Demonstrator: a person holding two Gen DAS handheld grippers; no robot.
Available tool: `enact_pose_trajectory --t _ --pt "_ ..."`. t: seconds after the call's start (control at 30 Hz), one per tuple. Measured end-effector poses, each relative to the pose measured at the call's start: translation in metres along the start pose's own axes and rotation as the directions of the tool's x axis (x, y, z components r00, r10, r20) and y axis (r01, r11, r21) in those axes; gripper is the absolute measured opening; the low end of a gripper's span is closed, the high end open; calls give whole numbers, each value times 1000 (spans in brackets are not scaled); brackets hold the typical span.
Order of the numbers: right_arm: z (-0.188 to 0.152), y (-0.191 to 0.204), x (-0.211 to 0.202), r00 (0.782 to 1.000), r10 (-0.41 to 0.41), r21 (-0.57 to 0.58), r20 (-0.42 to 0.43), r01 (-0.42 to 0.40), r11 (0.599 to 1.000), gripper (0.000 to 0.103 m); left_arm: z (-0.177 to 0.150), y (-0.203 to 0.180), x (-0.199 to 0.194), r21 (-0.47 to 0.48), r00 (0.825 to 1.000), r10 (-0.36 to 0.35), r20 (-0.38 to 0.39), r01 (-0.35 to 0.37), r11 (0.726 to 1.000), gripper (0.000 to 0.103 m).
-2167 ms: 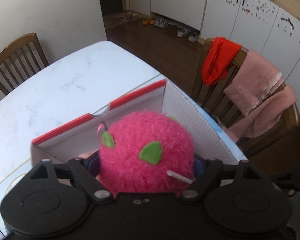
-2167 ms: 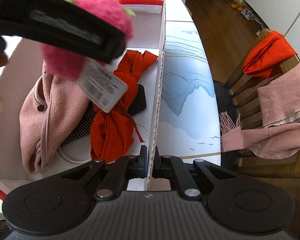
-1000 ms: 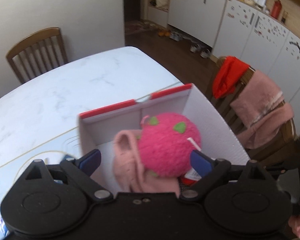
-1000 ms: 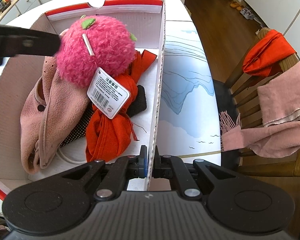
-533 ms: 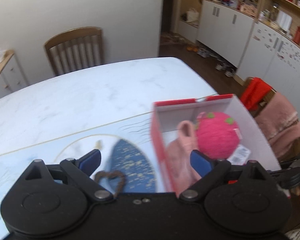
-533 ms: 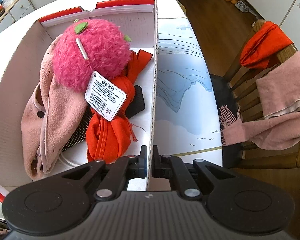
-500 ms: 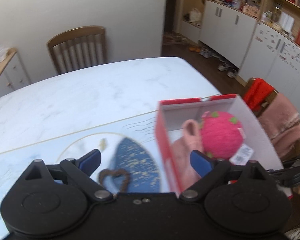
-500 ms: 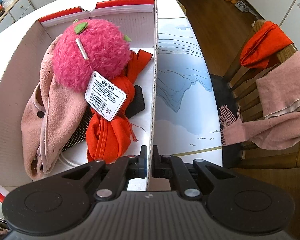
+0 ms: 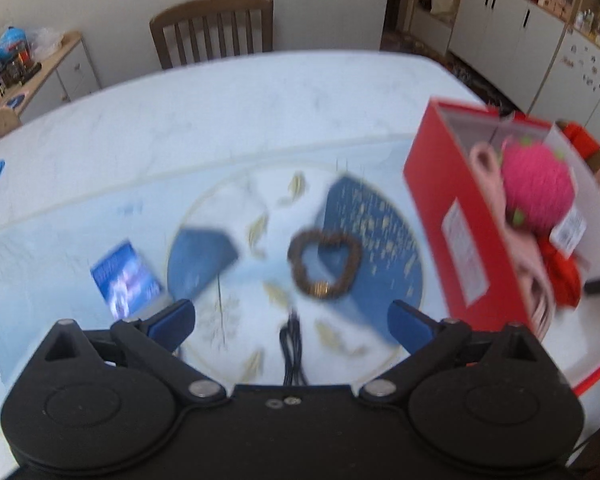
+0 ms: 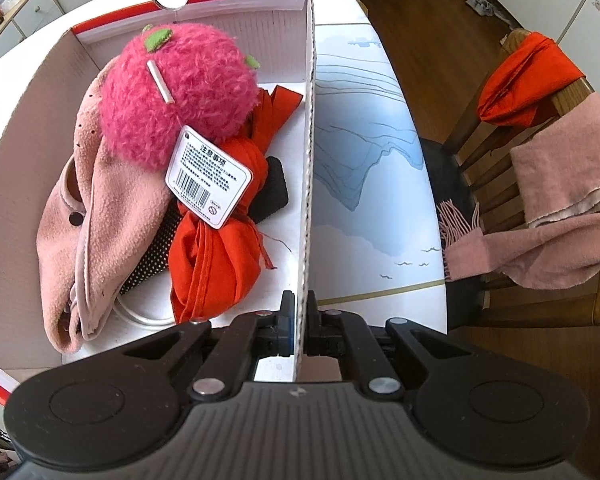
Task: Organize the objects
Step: 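Move the left gripper back to the table and grasp the black cable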
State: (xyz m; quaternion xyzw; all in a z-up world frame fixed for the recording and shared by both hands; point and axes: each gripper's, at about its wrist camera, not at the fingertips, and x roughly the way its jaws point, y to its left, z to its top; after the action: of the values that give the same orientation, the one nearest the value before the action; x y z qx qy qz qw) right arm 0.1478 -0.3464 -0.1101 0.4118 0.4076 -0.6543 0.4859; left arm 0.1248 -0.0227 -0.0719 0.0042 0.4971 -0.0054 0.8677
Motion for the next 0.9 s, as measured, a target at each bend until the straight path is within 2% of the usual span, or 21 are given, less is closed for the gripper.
enact_pose_trajectory --t 0.13,0.3,0.4,0.43,0.63,0.77,0.9 --pt "0 1 0 1000 -14 24 -5 14 1000 3 -25 0 16 4 999 4 -34 -4 1000 102" --pt "0 2 0 1000 -21 31 -10 21 999 3 -40 0 30 5 998 10 -55 -10 1000 98" --pt "0 2 0 1000 -24 33 -12 24 999 3 -43 1 37 -10 997 11 -72 -11 1000 90" --pt "0 2 0 997 -63 155 -35 68 986 3 -43 2 39 -13 997 12 -78 -13 1000 87" --pt "-1 2 0 997 -63 160 -37 68 985 3 -42 1 43 -23 996 1 -88 -3 1000 71" --pt "-2 3 0 997 -65 162 -38 70 984 3 -41 -2 47 -22 994 -4 -108 2 1000 50" --pt "-2 3 0 997 -64 166 -37 69 984 3 -40 -4 47 -17 993 4 -115 -6 1000 47"
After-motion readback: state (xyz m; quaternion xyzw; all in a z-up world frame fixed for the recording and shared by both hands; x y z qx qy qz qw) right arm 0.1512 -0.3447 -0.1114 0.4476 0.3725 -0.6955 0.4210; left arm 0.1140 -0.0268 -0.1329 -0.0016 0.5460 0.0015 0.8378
